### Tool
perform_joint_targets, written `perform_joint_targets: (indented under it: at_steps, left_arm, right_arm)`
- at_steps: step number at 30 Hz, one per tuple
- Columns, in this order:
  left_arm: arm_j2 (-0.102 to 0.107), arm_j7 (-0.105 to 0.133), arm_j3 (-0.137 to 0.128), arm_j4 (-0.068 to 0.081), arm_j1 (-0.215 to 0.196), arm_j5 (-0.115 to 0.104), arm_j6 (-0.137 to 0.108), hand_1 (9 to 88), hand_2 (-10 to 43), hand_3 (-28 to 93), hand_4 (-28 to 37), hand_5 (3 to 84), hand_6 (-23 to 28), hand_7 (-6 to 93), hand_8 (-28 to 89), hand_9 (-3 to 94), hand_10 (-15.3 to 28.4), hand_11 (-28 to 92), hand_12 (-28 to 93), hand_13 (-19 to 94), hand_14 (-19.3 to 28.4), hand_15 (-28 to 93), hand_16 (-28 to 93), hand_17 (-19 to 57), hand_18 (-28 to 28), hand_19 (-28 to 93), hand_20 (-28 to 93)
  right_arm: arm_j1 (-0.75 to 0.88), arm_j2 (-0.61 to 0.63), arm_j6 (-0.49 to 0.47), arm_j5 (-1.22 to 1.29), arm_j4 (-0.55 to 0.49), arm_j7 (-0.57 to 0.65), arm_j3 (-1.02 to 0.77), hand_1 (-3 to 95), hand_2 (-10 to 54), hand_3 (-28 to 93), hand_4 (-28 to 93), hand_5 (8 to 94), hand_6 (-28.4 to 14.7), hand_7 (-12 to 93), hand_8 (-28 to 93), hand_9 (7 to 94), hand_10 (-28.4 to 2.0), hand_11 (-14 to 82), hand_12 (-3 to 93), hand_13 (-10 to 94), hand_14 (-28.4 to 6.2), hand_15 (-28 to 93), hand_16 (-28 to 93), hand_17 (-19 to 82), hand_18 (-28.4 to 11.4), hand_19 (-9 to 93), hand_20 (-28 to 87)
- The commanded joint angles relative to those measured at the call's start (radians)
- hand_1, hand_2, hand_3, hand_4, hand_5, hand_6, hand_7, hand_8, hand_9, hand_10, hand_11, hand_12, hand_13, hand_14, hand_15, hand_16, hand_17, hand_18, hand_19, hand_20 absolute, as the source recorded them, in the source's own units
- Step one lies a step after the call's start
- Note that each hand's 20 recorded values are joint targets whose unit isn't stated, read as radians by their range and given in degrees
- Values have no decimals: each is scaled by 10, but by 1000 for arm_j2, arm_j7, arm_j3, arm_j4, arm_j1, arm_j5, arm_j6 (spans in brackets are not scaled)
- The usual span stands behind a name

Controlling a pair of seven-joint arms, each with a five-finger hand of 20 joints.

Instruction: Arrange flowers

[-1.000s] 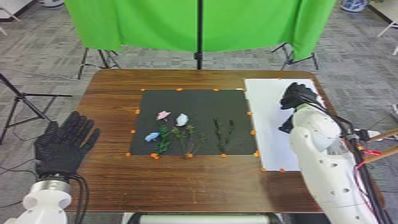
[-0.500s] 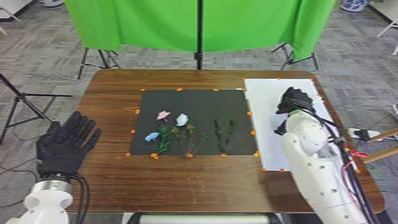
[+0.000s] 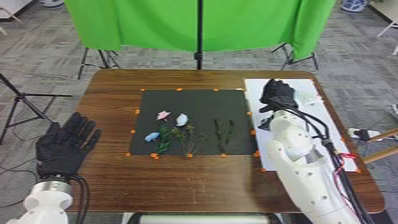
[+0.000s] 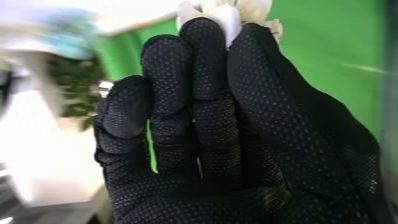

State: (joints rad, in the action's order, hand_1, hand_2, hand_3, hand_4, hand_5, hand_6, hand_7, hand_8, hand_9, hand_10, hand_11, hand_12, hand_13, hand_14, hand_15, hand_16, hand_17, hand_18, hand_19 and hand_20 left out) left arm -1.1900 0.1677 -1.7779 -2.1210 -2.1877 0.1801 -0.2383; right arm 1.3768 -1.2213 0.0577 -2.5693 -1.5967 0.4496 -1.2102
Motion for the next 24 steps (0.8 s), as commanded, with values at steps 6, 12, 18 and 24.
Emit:
perform_joint_targets:
  at_steps: [6,12,18,24]
  left_arm:
    - [5,-35,15,23,22,-2,12,286,145,785,-283,499,87,203,-106,428,156,281,127,309,160,477,-70,-56,162,404,168]
    - [6,-49,7,28,28,4,28,287,145,784,-283,499,86,203,-106,428,155,281,128,309,162,475,-70,-57,162,404,168]
    - [5,-53,8,32,28,-5,23,285,144,785,-283,498,86,202,-106,427,155,280,128,308,161,474,-69,-56,162,404,167]
    - [6,-47,9,35,37,-4,25,285,144,782,-283,497,87,199,-105,426,155,279,128,308,162,475,-69,-57,163,404,167]
  right_arm:
    - [116,-114,-138,-134,-230,-182,159,632,-95,715,-283,772,-7,335,43,846,-100,124,444,662,-78,489,436,324,-223,839,394]
    - [178,-104,-183,-125,-274,-151,183,631,-95,715,-283,768,-6,336,45,845,-99,124,444,659,-80,491,434,323,-225,840,395]
    - [186,-114,-193,-113,-272,-142,195,631,-95,715,-283,768,-6,337,46,845,-99,128,447,657,-81,497,436,324,-227,844,397]
    - [166,-126,-173,-118,-267,-156,216,631,-95,714,-283,766,-6,338,47,843,-98,130,449,656,-81,504,436,325,-227,846,397]
